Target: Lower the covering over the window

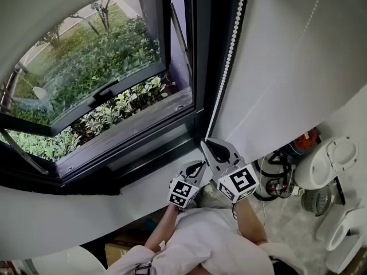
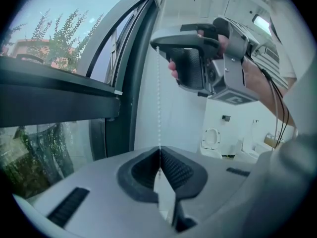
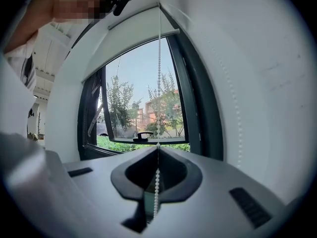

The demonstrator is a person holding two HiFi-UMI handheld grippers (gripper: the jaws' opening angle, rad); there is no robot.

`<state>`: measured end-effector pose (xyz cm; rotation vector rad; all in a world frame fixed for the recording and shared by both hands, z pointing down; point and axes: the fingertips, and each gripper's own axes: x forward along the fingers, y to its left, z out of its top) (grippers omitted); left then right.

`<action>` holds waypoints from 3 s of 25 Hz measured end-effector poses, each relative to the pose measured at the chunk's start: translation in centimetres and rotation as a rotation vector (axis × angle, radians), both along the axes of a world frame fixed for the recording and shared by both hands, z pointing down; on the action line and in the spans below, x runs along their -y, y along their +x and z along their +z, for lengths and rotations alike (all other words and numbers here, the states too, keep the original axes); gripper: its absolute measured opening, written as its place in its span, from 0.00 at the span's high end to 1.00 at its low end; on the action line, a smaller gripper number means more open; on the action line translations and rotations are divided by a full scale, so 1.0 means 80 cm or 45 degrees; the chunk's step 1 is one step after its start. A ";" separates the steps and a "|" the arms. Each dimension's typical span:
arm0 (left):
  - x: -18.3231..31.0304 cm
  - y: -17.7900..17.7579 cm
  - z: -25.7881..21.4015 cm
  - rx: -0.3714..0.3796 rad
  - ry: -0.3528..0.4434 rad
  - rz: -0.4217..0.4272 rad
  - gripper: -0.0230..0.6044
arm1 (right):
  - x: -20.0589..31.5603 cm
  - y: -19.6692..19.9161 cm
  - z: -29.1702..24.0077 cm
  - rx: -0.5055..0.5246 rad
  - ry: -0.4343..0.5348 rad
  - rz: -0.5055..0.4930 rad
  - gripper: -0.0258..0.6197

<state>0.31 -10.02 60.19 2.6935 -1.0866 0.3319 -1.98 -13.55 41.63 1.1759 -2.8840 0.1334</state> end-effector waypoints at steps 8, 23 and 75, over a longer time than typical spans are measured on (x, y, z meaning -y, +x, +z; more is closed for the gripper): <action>-0.001 -0.002 0.040 0.007 -0.025 0.001 0.94 | -0.002 0.000 0.037 -0.033 0.001 0.023 0.96; -0.011 -0.005 0.087 0.031 -0.092 0.017 0.93 | -0.013 0.001 0.087 -0.061 -0.059 0.015 0.96; 0.050 0.007 -0.340 -0.154 0.466 0.055 0.94 | -0.018 0.004 0.143 -0.118 -0.197 -0.018 0.96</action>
